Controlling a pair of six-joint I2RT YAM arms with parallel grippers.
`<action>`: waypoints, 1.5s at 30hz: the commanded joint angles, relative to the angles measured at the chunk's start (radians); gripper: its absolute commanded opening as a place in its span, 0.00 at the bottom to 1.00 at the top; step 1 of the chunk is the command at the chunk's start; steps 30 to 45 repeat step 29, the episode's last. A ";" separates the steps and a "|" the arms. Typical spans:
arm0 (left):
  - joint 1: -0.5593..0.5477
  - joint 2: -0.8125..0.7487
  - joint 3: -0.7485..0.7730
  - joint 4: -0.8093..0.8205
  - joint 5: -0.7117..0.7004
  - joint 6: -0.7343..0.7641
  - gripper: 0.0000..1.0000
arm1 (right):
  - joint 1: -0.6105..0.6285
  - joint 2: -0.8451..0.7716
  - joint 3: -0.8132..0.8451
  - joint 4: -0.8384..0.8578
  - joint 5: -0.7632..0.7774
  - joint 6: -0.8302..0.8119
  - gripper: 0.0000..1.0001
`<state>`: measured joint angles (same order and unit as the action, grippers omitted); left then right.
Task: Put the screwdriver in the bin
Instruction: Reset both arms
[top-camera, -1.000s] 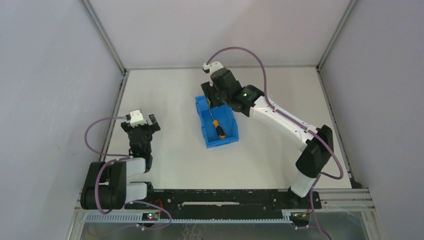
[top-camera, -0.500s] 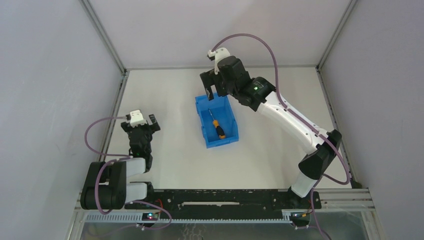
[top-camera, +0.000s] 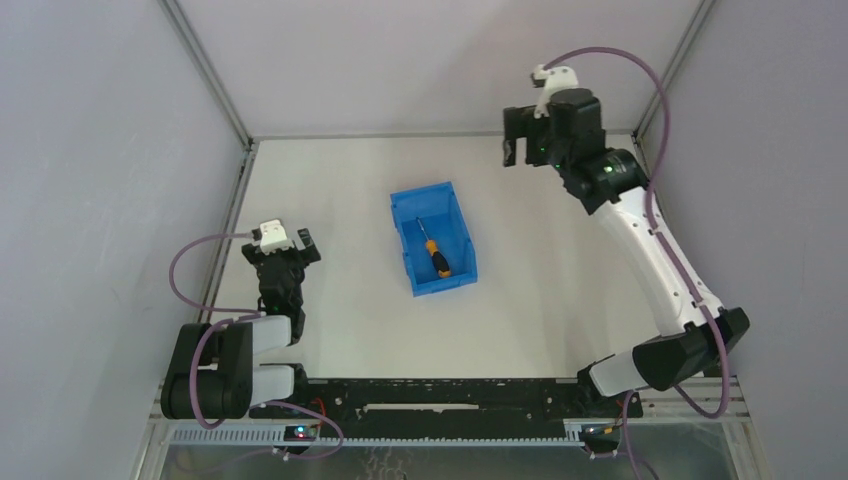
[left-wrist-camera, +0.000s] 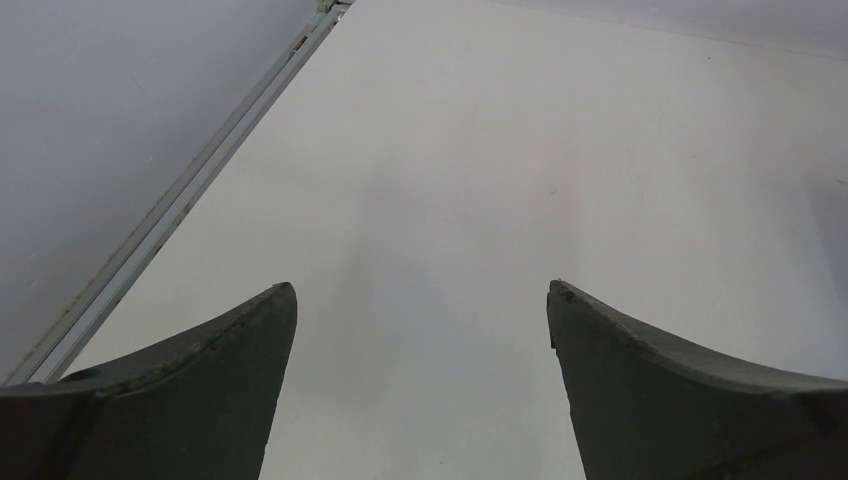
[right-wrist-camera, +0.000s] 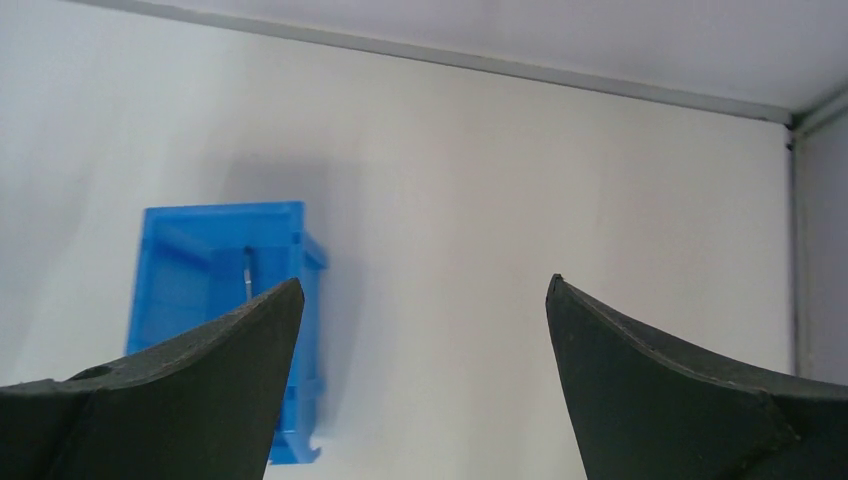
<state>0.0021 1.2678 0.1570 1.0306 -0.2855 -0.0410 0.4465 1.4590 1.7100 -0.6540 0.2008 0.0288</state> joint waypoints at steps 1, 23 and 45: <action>-0.005 -0.007 0.035 0.031 -0.013 0.024 1.00 | -0.119 -0.077 -0.059 0.039 -0.068 -0.024 1.00; -0.005 -0.007 0.035 0.031 -0.013 0.024 1.00 | -0.326 -0.154 -0.136 0.077 -0.142 -0.064 1.00; -0.005 -0.007 0.035 0.031 -0.014 0.024 1.00 | -0.325 -0.155 -0.142 0.085 -0.127 -0.066 1.00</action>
